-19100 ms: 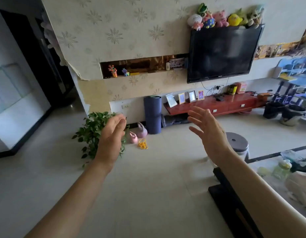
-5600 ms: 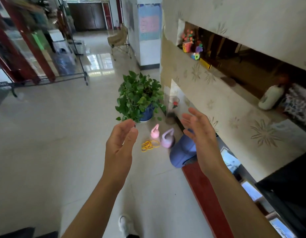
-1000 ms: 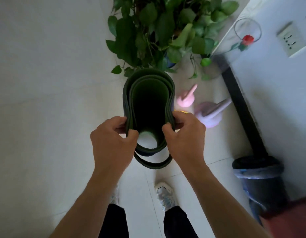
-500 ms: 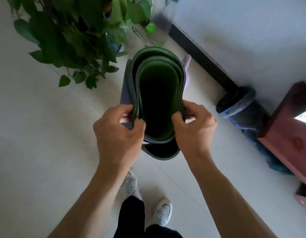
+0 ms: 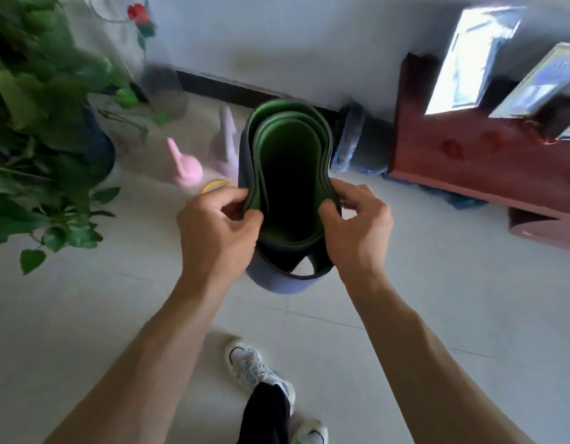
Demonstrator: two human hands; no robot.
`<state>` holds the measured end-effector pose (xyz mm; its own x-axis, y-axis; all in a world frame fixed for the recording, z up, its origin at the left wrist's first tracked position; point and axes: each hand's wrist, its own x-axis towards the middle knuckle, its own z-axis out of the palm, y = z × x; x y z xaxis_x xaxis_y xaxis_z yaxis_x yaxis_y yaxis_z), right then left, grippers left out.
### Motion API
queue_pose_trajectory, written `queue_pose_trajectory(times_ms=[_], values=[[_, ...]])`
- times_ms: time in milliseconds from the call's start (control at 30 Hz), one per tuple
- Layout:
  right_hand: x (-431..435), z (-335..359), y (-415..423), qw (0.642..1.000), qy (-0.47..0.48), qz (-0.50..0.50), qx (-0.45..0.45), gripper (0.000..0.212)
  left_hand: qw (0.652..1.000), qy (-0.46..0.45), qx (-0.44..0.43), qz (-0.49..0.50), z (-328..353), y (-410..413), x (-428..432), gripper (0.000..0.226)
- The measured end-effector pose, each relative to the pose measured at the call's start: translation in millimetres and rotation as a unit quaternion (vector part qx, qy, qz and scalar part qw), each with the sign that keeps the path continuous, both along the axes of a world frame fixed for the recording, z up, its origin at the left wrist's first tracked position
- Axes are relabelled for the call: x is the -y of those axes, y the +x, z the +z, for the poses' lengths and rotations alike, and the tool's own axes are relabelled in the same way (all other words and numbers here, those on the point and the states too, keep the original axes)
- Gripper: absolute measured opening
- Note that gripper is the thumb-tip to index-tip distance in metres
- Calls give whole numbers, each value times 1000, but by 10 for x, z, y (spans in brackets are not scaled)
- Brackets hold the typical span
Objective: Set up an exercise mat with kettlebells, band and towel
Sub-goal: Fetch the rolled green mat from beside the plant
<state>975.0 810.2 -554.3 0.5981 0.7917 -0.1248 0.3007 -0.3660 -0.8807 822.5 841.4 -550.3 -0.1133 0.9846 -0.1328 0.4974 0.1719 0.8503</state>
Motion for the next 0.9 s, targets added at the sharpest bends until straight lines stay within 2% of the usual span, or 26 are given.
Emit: queue_pose_trajectory(times_ms=[200, 300, 400, 567, 800, 900], values=[[312, 18, 219, 995, 63, -67, -29, 38, 998, 32, 55, -24, -21, 242, 163, 21], [668, -287, 213, 994, 22, -100, -28, 48, 997, 19, 77, -22, -313, 248, 457, 25], [1035, -629, 141, 994, -26, -98, -35, 59, 996, -7, 80, -29, -643, 262, 816, 40], [1486, -914, -19, 995, -77, -65, -1, 57, 997, 7, 45, -54, -1036, 203, 1290, 51], [2061, -1087, -399, 986, -155, -48, -41, 57, 992, -109, 12, -56, -1223, -283, 1810, 48], [2314, -1289, -650, 978, -200, -36, -48, 81, 984, -156, -15, -81, -1420, -590, 2001, 48]])
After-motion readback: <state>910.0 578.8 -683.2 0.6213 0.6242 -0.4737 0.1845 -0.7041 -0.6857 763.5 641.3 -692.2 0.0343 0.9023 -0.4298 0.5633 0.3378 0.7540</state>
